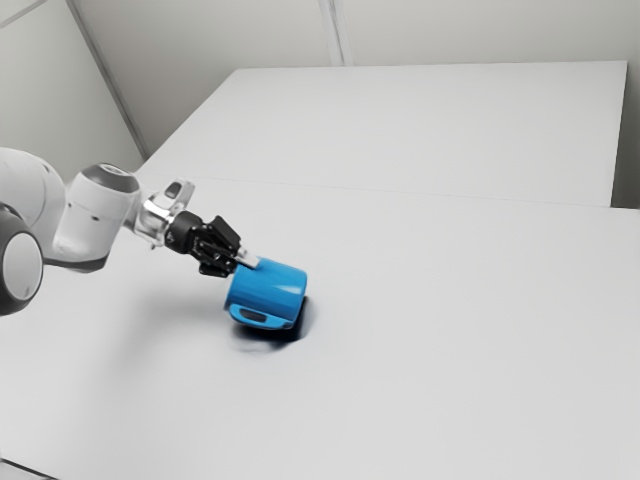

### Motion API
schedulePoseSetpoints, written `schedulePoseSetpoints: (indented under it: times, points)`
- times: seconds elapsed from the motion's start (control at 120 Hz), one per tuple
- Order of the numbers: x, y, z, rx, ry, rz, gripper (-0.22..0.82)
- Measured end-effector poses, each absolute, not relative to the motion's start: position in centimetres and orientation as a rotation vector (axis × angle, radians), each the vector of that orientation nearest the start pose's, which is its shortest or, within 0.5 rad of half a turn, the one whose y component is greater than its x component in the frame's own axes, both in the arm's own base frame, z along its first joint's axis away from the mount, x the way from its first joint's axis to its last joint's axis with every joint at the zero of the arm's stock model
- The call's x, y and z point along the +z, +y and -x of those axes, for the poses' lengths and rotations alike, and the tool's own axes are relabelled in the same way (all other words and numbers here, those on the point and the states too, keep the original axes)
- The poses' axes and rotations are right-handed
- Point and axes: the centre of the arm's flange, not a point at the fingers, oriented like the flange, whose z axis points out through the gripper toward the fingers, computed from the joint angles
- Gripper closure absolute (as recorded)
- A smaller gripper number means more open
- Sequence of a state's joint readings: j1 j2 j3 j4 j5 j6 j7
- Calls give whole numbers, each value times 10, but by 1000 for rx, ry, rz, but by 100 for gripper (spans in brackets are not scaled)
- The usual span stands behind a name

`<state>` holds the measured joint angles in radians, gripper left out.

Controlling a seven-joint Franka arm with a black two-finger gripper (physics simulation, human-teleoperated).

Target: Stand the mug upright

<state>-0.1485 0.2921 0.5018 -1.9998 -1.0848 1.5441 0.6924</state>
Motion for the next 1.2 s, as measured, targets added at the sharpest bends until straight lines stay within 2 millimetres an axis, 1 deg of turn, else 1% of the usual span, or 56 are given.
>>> schedulePoseSetpoints:
  times: [0.133, 0.233, 0.308, 0.333, 0.392, 0.442, 0.483, 0.567, 0.633, 0.675, 0.783, 0.858, 0.983, 1.058, 1.2]
  points:
    - [335, 86, -548, -81, 77, -2063, 70]
    - [341, 86, -551, -71, 64, -2073, 74]
    - [344, 86, -551, -65, 58, -2077, 74]
    - [349, 84, -551, -56, 49, -2081, 73]
    - [374, 77, -550, -21, -7, -2123, 74]
    - [393, 72, -547, 0, -63, -2183, 74]
    - [405, 65, -546, 8, -118, -2246, 74]
    - [417, 46, -546, -5, -249, -2392, 74]
    - [429, 31, -544, -36, -383, -2531, 75]
    - [433, 22, -543, -66, -468, -2616, 75]
    - [439, -1, -542, -136, -648, -2799, 75]
    - [440, -16, -543, -170, -732, -2890, 76]
    - [430, -35, -545, -241, -805, -3004, 76]
    - [421, -38, -546, -286, -801, -3060, 75]
    - [410, -34, -548, -348, -730, -3152, 75]
